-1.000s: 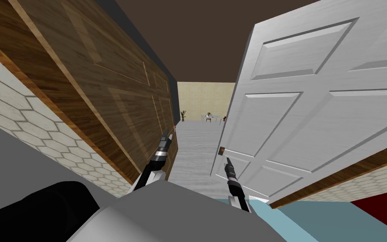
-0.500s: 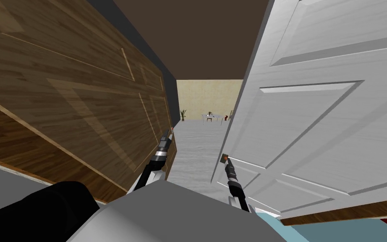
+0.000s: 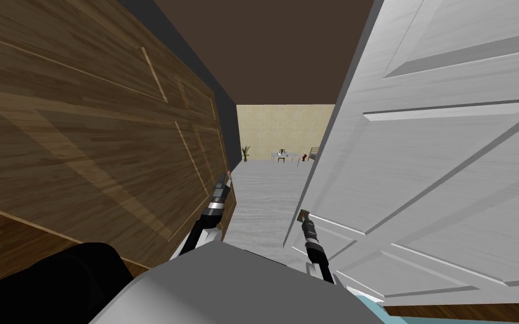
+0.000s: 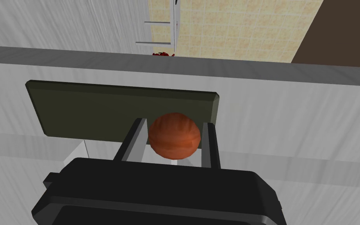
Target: Push the door open
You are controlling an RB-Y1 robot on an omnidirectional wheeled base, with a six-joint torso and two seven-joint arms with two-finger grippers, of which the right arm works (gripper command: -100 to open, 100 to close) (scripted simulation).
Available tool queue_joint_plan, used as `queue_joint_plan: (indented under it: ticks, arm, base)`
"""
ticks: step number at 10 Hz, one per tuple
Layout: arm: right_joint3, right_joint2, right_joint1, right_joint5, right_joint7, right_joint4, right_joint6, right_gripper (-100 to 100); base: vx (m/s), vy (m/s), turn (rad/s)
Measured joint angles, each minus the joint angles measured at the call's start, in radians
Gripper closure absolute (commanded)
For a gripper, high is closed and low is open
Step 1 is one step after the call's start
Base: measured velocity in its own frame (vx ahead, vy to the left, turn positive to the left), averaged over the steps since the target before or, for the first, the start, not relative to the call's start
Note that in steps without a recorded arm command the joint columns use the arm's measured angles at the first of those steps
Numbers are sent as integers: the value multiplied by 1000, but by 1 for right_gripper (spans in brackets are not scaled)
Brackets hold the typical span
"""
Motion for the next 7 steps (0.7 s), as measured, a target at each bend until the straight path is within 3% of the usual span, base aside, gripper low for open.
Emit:
queue_joint_plan:
  ticks: [3,7]
  arm:
    - [1,1,3,1,1,2,2,100]
    - [-14,6,9,-8,11,9,8,100]
  base:
    - [-7,1,-1]
    - [144,14,-35]
